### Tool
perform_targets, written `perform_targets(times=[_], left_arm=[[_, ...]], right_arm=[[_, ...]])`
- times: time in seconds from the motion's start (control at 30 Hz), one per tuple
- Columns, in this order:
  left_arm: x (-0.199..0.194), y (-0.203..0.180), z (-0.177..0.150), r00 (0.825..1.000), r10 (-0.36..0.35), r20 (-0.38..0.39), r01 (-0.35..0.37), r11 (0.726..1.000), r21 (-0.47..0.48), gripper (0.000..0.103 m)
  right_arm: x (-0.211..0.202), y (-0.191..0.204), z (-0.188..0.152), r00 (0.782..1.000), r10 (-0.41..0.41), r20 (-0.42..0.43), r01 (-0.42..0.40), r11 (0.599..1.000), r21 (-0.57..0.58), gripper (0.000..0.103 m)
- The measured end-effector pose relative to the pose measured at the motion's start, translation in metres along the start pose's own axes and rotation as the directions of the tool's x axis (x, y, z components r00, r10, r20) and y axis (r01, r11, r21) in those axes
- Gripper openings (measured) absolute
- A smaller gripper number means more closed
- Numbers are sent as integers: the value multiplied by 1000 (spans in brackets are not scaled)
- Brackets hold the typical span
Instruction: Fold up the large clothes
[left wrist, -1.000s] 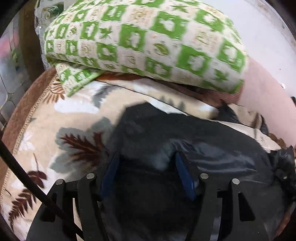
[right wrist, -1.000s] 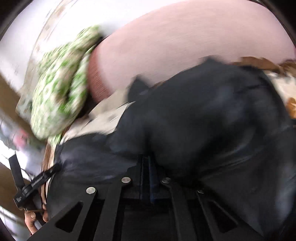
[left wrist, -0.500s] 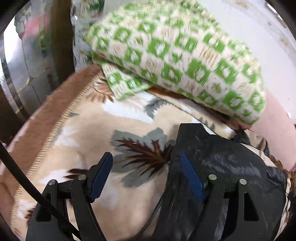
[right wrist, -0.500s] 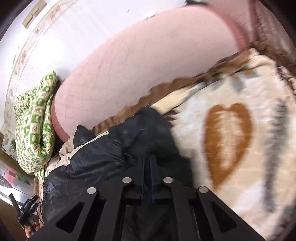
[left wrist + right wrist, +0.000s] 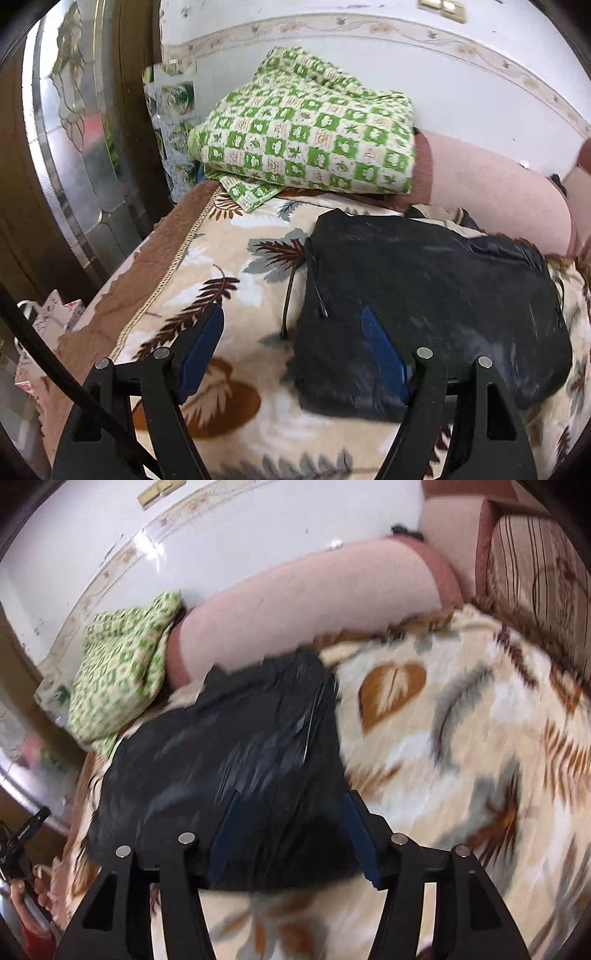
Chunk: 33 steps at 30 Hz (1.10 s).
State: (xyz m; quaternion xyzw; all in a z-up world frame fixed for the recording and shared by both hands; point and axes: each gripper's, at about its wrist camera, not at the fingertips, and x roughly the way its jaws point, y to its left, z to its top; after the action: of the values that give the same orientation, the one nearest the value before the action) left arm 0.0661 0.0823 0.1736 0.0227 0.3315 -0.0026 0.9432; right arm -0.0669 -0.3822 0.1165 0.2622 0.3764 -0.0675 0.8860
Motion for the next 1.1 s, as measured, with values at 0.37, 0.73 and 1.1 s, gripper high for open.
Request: perform_targets(times=[0.37, 0.73, 1.1], left_arm=[[-30, -6, -34, 999, -35, 23, 35, 999, 15, 77], [29, -6, -39, 997, -34, -63, 33, 999, -3, 77], [110, 35, -55, 918, -338, -208, 274, 919, -283, 77]], right_arm=[[19, -2, -57, 998, -19, -62, 19, 1000, -4, 62], [60, -8, -49, 998, -13, -61, 17, 998, 64, 68], [59, -16, -53, 990, 142, 22, -143, 971, 194, 90]])
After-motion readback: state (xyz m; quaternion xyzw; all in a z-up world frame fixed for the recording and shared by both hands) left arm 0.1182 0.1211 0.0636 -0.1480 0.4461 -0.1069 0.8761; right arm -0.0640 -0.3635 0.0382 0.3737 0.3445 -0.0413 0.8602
